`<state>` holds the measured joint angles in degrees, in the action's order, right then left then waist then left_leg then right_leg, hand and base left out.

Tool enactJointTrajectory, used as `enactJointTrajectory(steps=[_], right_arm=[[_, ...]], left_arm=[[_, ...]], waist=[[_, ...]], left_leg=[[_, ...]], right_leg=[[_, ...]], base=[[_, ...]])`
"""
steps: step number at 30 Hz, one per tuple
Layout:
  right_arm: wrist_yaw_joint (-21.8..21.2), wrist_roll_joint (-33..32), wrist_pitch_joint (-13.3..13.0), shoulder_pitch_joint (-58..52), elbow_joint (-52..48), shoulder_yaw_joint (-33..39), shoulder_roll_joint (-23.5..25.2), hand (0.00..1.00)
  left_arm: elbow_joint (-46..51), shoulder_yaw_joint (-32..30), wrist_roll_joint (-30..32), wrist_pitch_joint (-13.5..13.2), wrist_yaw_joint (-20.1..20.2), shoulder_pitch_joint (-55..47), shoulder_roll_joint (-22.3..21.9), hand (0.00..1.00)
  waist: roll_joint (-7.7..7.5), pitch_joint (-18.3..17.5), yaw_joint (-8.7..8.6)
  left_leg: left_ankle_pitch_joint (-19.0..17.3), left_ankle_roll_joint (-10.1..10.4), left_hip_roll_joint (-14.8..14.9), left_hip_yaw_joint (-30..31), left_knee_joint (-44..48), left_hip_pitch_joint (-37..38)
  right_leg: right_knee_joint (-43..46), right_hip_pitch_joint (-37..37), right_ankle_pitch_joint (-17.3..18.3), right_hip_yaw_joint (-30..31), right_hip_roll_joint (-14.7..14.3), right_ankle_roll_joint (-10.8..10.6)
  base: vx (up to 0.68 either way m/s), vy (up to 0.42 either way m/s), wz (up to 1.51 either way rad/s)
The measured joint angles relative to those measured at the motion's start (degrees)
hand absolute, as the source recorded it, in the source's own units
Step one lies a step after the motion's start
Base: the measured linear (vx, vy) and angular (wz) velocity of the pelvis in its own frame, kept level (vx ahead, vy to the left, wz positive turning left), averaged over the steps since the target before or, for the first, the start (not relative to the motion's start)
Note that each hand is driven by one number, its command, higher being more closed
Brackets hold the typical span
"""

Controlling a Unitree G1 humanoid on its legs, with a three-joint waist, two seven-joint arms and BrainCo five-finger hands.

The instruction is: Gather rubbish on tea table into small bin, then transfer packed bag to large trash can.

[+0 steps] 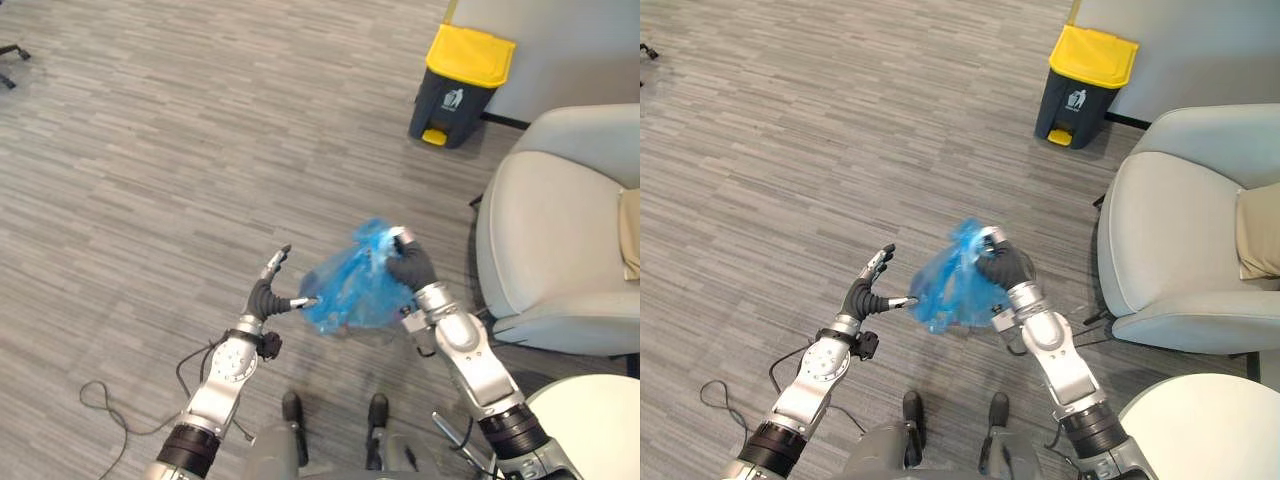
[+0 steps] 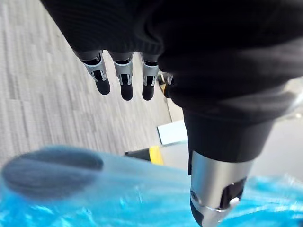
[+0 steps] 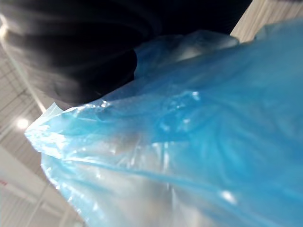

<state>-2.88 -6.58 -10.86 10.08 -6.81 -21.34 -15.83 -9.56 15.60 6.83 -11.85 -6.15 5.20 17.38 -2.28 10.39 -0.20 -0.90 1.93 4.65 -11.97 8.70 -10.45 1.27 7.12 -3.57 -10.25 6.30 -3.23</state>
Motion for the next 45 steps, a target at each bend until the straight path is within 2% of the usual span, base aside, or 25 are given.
enactJointTrajectory(steps=[1,3,8,9,13,16,20,21,23,27,29,32,38,40,43,45], right_arm=[[-1.26,-0.39,0.00,0.23,-0.40,-2.60,1.06,1.00],[-2.06,-1.34,0.01,1.45,-0.40,-5.32,2.27,1.00],[-4.82,-4.82,0.42,6.06,-0.35,-14.04,3.02,1.00],[-4.84,-5.34,0.87,6.84,-0.28,-15.18,3.12,1.00],[-4.73,-7.07,2.50,11.20,2.21,-16.94,3.28,1.00],[-4.45,-7.51,2.82,14.63,4.86,-17.97,3.85,1.00],[-2.81,-7.47,2.83,16.09,5.31,-18.11,4.45,1.00],[-2.03,-7.29,2.83,16.32,5.31,-18.11,4.48,0.00],[-1.91,-7.13,2.74,16.32,5.31,-18.10,4.75,0.00],[-1.09,-5.47,2.19,15.15,5.30,-17.47,6.31,0.00],[-1.11,-2.79,1.98,9.69,5.26,-14.90,6.51,0.00],[-0.88,3.28,1.59,2.07,5.26,-7.08,5.08,0.00],[1.78,18.70,0.41,-12.34,5.64,11.23,-3.30,0.00],[1.87,19.87,-0.02,-15.97,7.66,15.21,-4.10,0.00],[1.31,17.83,0.17,-19.74,17.64,19.43,-4.30,0.00],[-0.10,15.86,0.94,-21.80,25.22,21.00,-4.30,0.00]], left_arm=[[-0.08,1.23,0.98,0.02,0.00,0.90,0.61,0.00],[-0.92,2.84,2.33,0.05,0.01,2.14,1.03,0.00],[-4.81,6.57,5.60,0.21,-0.34,7.29,0.62,0.00],[-5.02,6.65,6.38,0.17,-0.52,8.12,0.26,1.00],[-8.47,7.62,8.73,0.29,-1.71,10.78,-0.43,1.00],[-9.20,8.73,10.28,0.37,-1.92,11.32,-0.20,1.00],[-9.22,9.04,11.30,0.32,-4.21,11.29,-0.45,1.00],[-9.24,9.01,11.29,0.32,-4.82,11.20,-0.62,1.00],[-9.24,8.49,11.07,0.34,-5.41,10.26,-1.37,1.00],[-9.17,5.76,6.49,0.42,-5.52,5.29,-4.75,1.00],[-9.03,2.87,2.52,1.35,-5.09,0.80,-7.01,1.00],[-8.48,-3.55,-0.74,2.15,-4.70,-4.15,-7.56,1.00],[-5.66,-15.35,-2.86,2.49,-3.12,-12.62,-6.83,1.00],[-5.92,-17.52,-3.91,2.56,-2.54,-14.50,-6.14,1.00],[-8.96,-19.16,-3.90,2.58,-1.17,-15.56,-4.84,1.00],[-12.30,-20.52,-3.90,2.64,0.35,-16.46,-4.91,1.00]], waist=[[-0.72,-0.56,-0.07],[-1.08,-0.80,-0.50],[-1.35,-2.50,-0.61],[-1.35,-2.52,-0.62],[-1.39,-3.41,-0.66],[-1.44,-4.03,-0.42],[-1.44,-4.08,-0.19],[-1.43,-4.09,-0.19],[-1.39,-4.45,-0.31],[-1.37,-4.91,-0.48],[-1.35,-5.40,-0.48],[-1.35,-5.40,-0.55],[-1.18,-5.47,-0.54],[-1.00,-5.59,-0.72],[-0.50,-5.82,-0.82],[0.39,-6.35,-0.92]], left_leg=[[0.14,0.09,0.02,-0.64,-0.42,0.70],[0.44,0.16,-0.04,-0.80,-0.86,1.42],[1.38,0.26,-0.46,-2.04,-2.85,3.28],[1.38,0.26,-0.43,-2.02,-2.87,3.67],[2.68,0.14,-0.67,-2.05,-5.10,4.89],[3.81,0.30,-0.62,-2.01,-7.00,5.81],[4.92,0.37,-0.48,-1.95,-8.87,7.00],[5.01,0.39,-0.42,-1.97,-9.05,7.11],[5.40,0.80,-0.44,-2.02,-9.94,7.39],[5.79,0.53,-0.35,-2.35,-11.02,8.10],[5.80,0.55,-0.17,-2.36,-11.57,8.41],[5.77,0.62,-0.03,-2.54,-11.91,9.11],[5.53,0.92,0.21,-3.05,-12.76,10.45],[5.53,0.95,-0.19,-3.06,-12.75,10.64],[5.52,0.96,-0.46,-2.71,-12.79,10.53],[5.51,0.96,-0.83,-2.21,-12.90,10.36]], right_leg=[[-0.53,-0.25,-0.35,0.78,-0.11,0.09],[-0.83,-0.84,-0.47,0.97,-0.14,0.11],[-1.58,-1.44,-1.04,2.36,-0.41,0.32],[-1.60,-1.81,-1.04,2.38,-0.48,0.33],[-1.61,-2.02,-1.25,2.60,-0.53,0.62],[-1.69,-2.05,-1.45,2.71,-0.92,0.88],[-1.75,-2.38,-1.60,2.80,-1.37,1.09],[-1.89,-2.41,-1.68,2.97,-1.50,1.17],[-2.35,-2.41,-1.85,3.24,-1.63,1.09],[-2.79,-2.41,-2.10,4.06,-2.05,1.18],[-2.99,-2.55,-2.09,4.18,-2.33,1.18],[-3.09,-3.09,-2.06,5.10,-2.54,1.13],[-3.10,-3.66,-1.72,6.18,-2.54,0.69],[-3.09,-3.83,-1.55,6.20,-2.57,0.54],[-3.07,-3.86,-0.94,5.84,-2.26,-0.14],[-3.05,-3.90,-0.64,5.42,-1.85,-0.22]], base=[[0.00,0.017,-0.21],[0.00,0.008,-0.13],[-0.01,0.006,-0.12],[0.00,0.000,0.00],[-0.04,-0.004,-0.01],[-0.05,-0.018,0.00],[-0.04,-0.017,-0.01],[-0.04,-0.005,-0.05],[-0.02,-0.005,-0.06],[0.01,-0.003,-0.09],[0.03,-0.008,-0.01],[0.02,0.002,-0.04],[0.00,0.003,-0.03],[0.00,0.006,-0.02],[-0.01,0.007,0.06],[0.00,0.023,0.12]])
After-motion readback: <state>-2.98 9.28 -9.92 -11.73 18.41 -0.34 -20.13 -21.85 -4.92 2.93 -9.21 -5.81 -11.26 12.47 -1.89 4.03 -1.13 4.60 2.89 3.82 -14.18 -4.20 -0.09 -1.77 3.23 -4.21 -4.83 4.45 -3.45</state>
